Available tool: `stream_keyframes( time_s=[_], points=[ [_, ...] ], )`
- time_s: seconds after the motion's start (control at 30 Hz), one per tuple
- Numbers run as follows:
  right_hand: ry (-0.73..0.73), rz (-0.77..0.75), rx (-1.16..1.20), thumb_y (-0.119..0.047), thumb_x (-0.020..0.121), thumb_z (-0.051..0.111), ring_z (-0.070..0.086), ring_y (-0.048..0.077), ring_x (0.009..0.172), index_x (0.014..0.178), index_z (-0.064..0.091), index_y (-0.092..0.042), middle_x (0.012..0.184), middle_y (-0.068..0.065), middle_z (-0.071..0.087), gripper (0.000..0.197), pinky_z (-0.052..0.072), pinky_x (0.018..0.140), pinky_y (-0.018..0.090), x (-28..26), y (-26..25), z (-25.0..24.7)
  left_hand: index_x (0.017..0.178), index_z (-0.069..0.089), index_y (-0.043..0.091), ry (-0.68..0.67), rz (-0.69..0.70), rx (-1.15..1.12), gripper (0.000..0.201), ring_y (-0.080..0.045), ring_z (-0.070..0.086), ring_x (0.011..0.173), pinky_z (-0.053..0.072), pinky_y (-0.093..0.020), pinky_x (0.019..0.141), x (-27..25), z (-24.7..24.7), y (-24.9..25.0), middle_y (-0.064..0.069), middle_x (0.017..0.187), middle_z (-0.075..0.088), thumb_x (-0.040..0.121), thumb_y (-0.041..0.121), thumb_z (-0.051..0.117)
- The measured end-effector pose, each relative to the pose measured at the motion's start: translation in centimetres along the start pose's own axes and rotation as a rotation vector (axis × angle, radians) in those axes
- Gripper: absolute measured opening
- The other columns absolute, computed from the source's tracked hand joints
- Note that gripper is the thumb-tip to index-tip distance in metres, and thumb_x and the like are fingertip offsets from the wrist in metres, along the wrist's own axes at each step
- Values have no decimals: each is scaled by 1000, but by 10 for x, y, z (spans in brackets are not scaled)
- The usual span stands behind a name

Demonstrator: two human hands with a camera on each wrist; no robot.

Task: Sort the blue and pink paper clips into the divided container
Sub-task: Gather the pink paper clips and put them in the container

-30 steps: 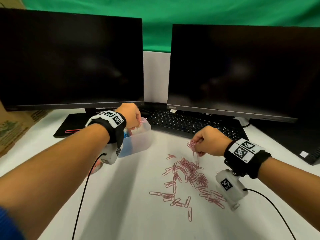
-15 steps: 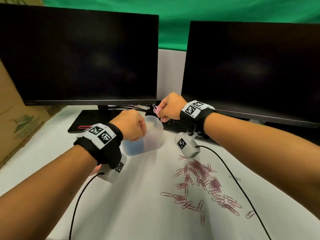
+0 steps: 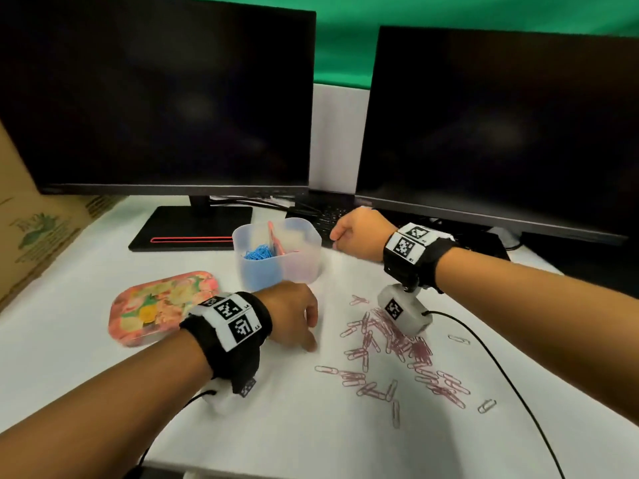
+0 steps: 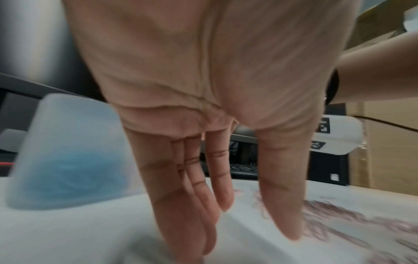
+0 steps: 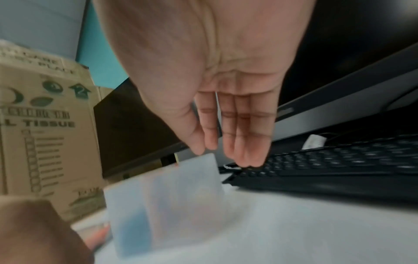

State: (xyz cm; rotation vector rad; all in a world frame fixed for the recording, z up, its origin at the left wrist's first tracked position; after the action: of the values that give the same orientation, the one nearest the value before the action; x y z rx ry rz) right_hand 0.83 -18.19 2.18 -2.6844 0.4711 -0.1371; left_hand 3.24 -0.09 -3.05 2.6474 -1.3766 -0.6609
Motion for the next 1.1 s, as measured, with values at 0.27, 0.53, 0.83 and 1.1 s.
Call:
stream_keyframes(
  time_s=[0.27,0.53,0.83,1.1],
  points=[
    [-486,106,-392,-34,96,38,24,24,146,151,25,-26,161,2,21,56,19,120,38,-75,76,41,104,63,22,28,91,27,33,-16,54,89,44,-24,73,12,18,39,6,95,54,76,31,78],
    [-507,-29,-215,-25,101,33,45,22,131,146,39,-26,149,1,44,45,31,108,27,-140,63,26,146,35,22,-27,111,163,70,-28,47,128,42,-35,104,29,15,60,-6,139,40,86,40,65],
    [-410,301,-377,-31,93,46,48,26,119,129,48,-13,134,10,48,40,41,91,32,-151,118,-3,155,9,24,-162,303,234,114,-22,18,144,32,-44,115,30,37,84,4,156,17,69,66,71],
    [-400,99,-303,-59,71,68,52,24,103,123,52,-25,113,3,49,64,49,90,43,-153,86,28,132,57,23,-6,265,153,69,-22,55,110,47,-34,95,42,26,87,-1,117,56,72,52,77]
  ],
)
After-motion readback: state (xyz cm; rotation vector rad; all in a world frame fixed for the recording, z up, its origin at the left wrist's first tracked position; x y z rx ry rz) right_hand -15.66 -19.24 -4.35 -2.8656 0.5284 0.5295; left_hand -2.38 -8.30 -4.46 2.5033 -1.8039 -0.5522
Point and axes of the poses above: each hand's wrist, its own x-axis towards the middle knuckle, its own z-axis out of the palm, y = z × x, the point moved 1 cm from there along x, towards the middle knuckle
